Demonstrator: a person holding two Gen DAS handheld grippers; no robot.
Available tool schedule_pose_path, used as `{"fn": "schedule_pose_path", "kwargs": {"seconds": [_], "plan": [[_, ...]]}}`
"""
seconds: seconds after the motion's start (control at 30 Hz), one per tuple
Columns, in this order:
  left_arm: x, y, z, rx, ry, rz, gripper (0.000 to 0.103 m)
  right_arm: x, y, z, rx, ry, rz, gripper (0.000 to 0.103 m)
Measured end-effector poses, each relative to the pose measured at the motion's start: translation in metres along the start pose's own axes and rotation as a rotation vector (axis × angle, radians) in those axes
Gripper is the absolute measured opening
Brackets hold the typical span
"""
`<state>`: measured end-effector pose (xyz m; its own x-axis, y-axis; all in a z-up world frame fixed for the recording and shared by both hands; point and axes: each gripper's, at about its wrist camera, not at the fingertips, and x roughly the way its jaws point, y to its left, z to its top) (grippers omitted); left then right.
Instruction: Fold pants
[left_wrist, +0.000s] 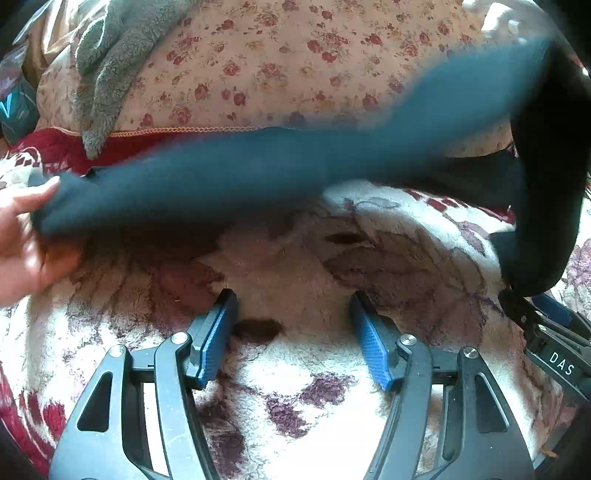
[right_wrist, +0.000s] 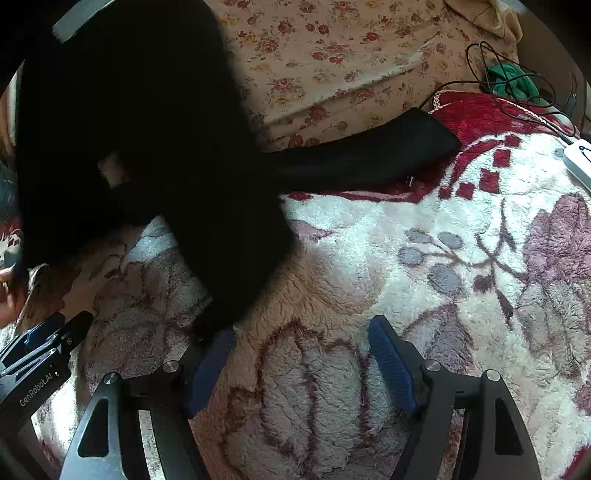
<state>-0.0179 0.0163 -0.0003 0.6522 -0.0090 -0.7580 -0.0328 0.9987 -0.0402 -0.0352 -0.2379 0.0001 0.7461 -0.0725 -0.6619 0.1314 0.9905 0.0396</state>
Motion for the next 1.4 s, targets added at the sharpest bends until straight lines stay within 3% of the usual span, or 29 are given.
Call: {"fn": "schedule_pose_path", "kwargs": {"seconds": [0.6,0.73,0.93,1.1,1.4], "plan": [[0.01,-0.006,-0.004,0.0,0.001,0.0,0.064,-0.001,0.0,0.0,0.001,0.0,0.001,0.074],[0.011,-0.016,-0.003,0.036,0.0,0.049,0.065,-0.001,0.001,0.0,-0.004,0.002,-0.005,0.074],[0.013,-0.013,-0.001,0.029,0.01,0.037,0.065,0.0,0.0,-0.002,0.005,-0.001,0.006,0.075],[0.003,-0.01,0.0,0.06,0.033,0.021,0.065,0.0,0.003,-0.001,-0.013,0.003,-0.017,0.075],[-0.03,0.009,0.002,0.054,-0.012,0.039,0.065,0.001,0.002,0.003,-0.006,0.028,-0.003,0.075]]}}
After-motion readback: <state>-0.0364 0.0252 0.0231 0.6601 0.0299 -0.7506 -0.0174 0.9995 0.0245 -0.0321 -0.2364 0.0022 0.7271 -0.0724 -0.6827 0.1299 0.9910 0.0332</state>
